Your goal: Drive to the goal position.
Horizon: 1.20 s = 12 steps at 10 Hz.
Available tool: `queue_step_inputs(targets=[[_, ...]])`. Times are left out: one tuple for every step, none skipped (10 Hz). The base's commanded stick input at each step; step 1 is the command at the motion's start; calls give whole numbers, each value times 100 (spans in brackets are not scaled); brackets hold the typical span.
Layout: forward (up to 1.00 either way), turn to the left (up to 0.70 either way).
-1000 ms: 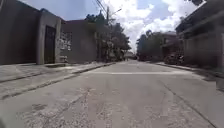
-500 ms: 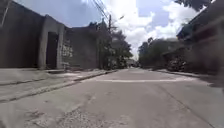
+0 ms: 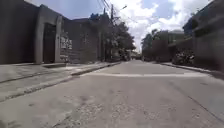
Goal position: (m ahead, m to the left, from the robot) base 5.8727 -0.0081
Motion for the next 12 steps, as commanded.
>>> queue_step_inputs(targets=[[100,-38],[100,-15],[100,0],[100,0],[100,0],[100,0],[100,0],[100,0],[100,0],[100,0],[100,0],[100,-6]])
